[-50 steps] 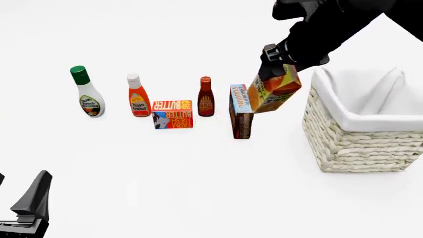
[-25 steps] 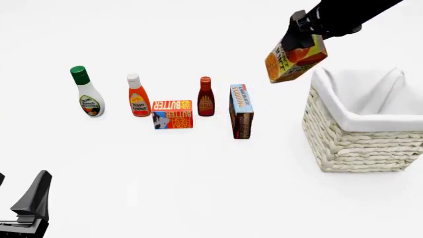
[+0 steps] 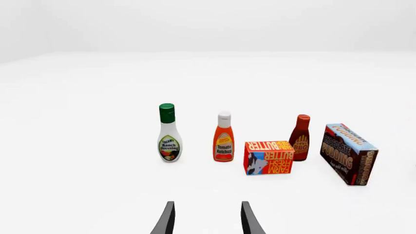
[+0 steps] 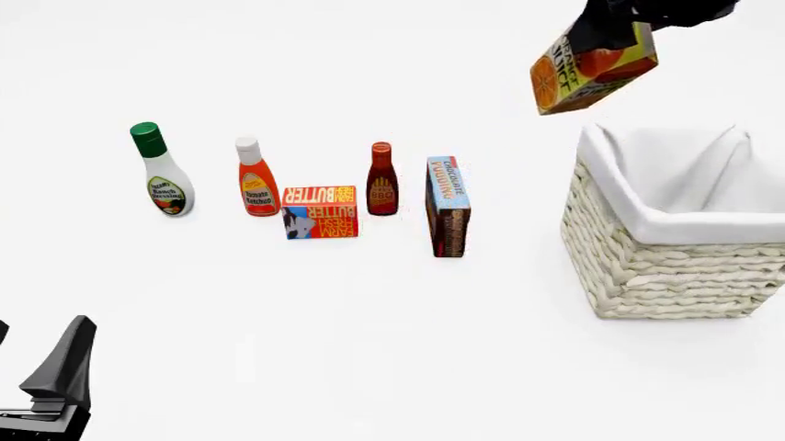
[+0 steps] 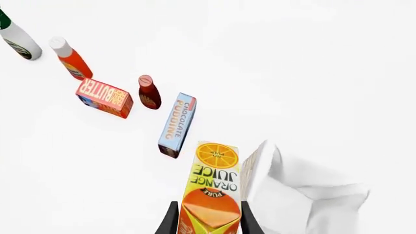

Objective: Pick the orange juice and place it in the basket.

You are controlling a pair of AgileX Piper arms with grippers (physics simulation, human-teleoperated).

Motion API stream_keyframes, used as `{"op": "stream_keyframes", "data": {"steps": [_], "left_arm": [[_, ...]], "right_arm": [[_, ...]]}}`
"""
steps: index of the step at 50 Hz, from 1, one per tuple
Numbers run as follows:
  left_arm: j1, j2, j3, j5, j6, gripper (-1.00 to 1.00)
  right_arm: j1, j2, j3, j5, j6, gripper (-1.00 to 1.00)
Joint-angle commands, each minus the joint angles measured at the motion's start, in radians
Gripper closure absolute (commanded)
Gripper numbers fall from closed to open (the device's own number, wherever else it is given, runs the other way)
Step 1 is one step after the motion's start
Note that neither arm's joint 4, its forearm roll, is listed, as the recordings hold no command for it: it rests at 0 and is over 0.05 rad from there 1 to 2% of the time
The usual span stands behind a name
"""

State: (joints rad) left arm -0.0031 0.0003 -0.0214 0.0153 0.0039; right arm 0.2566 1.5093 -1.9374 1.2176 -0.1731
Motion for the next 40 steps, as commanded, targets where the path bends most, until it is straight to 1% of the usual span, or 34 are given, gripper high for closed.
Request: {"op": "stream_keyframes", "data": {"steps": [1, 11, 13, 16, 17, 19, 20, 23, 25, 26, 27, 38, 39, 40], "left_arm": [[0.001, 0.000, 0.001, -0.001, 0.000, -1.00], [0.001, 0.000, 0.001, -0.001, 0.000, -1.00], [0.001, 0.000, 0.001, -0.001, 0.000, -1.00], [0.001, 0.000, 0.001, -0.001, 0.000, -1.00], [0.001, 0.000, 0.001, -0.001, 0.000, -1.00], [0.001, 0.000, 0.001, -0.001, 0.000, -1.00], [0.001, 0.000, 0.001, -0.001, 0.000, -1.00], [0.001, 0.000, 0.001, -0.001, 0.000, -1.00], [0.001, 0.000, 0.001, -0.001, 0.000, -1.00], [0.001, 0.000, 0.001, -0.001, 0.000, -1.00], [0.001, 0.000, 0.001, -0.001, 0.000, -1.00], [0.001, 0.000, 0.001, -0.001, 0.000, -1.00], [0.001, 0.000, 0.001, -0.001, 0.000, -1.00], [0.001, 0.000, 0.001, -0.001, 0.000, -1.00]], "right_arm": [[-0.067, -0.030, -0.031, 0.002, -0.003, 1.00], [-0.109, -0.040, -0.060, 0.002, -0.005, 1.00], [-0.119, -0.044, -0.056, 0.002, -0.017, 1.00], [-0.126, -0.047, -0.059, 0.002, -0.012, 1.00], [-0.147, -0.052, -0.061, 0.002, -0.019, 1.00], [-0.152, -0.053, -0.061, 0.002, -0.017, 1.00], [-0.173, -0.058, -0.060, 0.002, -0.025, 1.00], [-0.177, -0.061, -0.059, 0.002, -0.019, 1.00], [-0.198, -0.066, -0.059, 0.002, -0.022, 1.00], [-0.221, -0.072, -0.064, 0.002, -0.025, 1.00], [-0.215, -0.070, -0.061, 0.002, -0.022, 1.00], [-0.255, -0.082, -0.045, 0.002, -0.016, 1.00], [-0.283, -0.088, -0.042, 0.002, -0.025, 1.00], [-0.280, -0.088, -0.036, 0.002, -0.020, 1.00]]}}
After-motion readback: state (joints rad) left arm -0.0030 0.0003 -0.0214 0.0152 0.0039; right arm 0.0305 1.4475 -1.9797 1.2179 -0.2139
